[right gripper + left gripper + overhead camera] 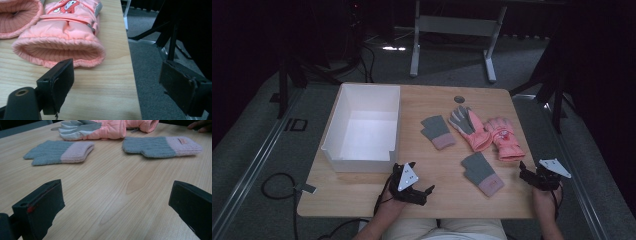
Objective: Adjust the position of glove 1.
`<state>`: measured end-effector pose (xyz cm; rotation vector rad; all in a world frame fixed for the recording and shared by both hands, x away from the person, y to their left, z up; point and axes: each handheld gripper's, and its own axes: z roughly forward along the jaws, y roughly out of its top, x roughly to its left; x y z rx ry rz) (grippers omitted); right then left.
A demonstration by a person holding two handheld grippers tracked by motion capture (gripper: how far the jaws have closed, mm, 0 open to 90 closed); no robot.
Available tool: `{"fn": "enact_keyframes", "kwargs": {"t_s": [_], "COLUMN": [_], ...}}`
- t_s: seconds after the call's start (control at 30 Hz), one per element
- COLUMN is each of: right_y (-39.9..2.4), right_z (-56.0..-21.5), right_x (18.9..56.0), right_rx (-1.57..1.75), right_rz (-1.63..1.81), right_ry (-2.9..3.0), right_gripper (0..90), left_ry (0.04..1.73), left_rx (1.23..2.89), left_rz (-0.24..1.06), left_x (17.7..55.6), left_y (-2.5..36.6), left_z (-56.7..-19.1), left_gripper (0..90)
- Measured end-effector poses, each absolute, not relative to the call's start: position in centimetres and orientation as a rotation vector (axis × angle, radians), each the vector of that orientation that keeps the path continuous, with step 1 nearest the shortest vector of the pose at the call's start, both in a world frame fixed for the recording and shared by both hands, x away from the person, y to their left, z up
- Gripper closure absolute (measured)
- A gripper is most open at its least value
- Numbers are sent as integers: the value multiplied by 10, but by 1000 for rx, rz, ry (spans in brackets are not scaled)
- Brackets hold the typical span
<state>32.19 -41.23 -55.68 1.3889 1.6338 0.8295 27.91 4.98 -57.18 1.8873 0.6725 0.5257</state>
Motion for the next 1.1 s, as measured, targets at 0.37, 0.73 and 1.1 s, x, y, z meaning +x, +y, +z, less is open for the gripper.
{"fn": "enact_keyframes", "kwargs": {"t_s": [0.37,0.73,1.1], "right_y": [-406,-398,-386], "right_z": [-543,-512,-469], "right_x": [326,323,332], "right_rx": [1463,1420,1376], "right_rz": [875,854,896], "right_ry": [1745,1733,1725], "right_gripper": [125,116,140], "left_ry": [670,677,676], "left_rx": [1875,1874,1876], "left_rz": [519,515,519], "left_x": [279,279,279], "left_y": [51,52,52], "left_z": [-572,-572,-572], "left_gripper": [0,0,0]}}
